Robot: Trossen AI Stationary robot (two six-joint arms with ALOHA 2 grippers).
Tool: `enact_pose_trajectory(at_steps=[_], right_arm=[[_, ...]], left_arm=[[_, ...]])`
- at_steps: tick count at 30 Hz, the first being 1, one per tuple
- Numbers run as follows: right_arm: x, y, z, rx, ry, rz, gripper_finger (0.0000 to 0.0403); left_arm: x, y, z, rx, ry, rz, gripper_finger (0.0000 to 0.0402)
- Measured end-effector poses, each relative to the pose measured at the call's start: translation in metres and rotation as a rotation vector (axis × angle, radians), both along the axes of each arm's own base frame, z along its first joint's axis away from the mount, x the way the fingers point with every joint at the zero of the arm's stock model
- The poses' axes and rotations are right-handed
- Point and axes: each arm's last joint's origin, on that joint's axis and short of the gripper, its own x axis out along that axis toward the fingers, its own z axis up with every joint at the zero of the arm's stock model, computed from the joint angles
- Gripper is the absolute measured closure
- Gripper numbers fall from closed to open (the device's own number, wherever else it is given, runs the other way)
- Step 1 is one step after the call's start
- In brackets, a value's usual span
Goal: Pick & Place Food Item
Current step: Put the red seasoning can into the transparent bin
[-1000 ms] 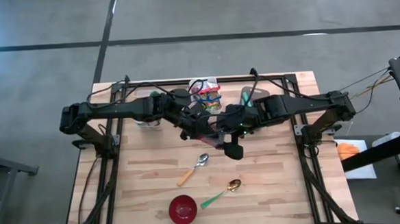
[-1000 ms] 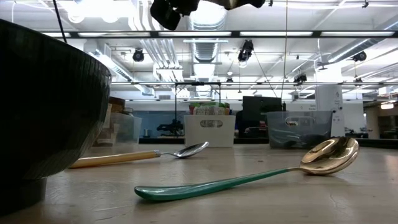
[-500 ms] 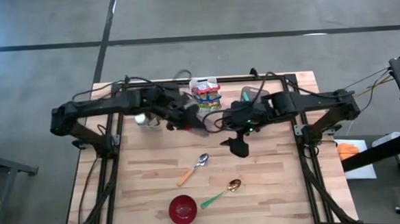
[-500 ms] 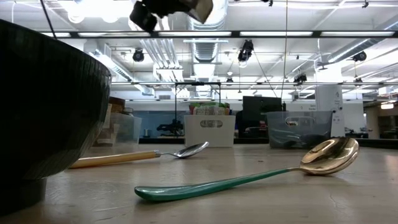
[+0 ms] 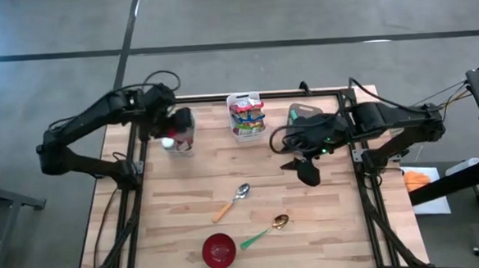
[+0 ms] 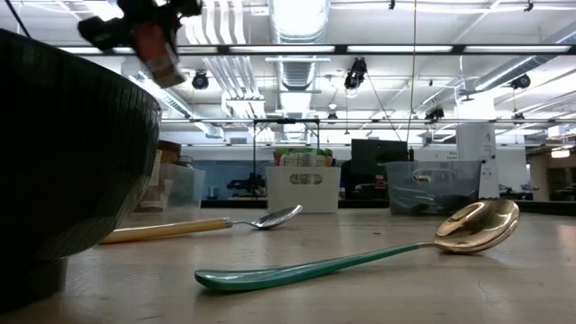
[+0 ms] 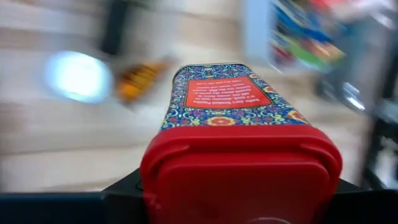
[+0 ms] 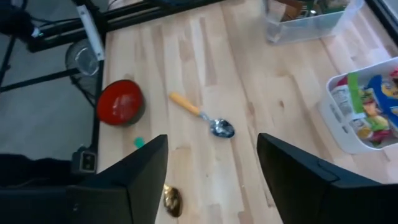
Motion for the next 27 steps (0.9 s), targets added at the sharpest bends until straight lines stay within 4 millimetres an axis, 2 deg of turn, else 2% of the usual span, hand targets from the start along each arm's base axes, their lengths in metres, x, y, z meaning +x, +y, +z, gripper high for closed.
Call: enact_pose_trajectory(at_steps=[4, 8, 14, 21, 27], right_arm=[[-0.005, 0.006, 0.003, 0.003, -0.012, 0.025, 0.0179], [-0.004, 0.009, 0.001, -0.002, -0.008, 0.03, 0.0188], [0.004, 0.009, -0.004, 0.042, 0.015, -0.024, 0.0189], [0.006, 0.01, -0.006, 0.082, 0.026, -0.064, 0.0189], [0.006, 0.01, -0.006, 0.088, 0.026, -0.069, 0.0189]], left_arm=[[-0.019, 0.022, -0.008, 0.012, 0.173, 0.081, 0.0211], [-0.031, 0.054, -0.02, 0.011, 0.316, 0.125, 0.0211], [-0.034, 0.097, -0.052, -0.041, 0.41, 0.1, 0.0211], [-0.023, 0.116, -0.096, -0.1, 0.457, -0.052, 0.0211], [-0.02, 0.125, -0.116, -0.111, 0.481, -0.155, 0.0211]])
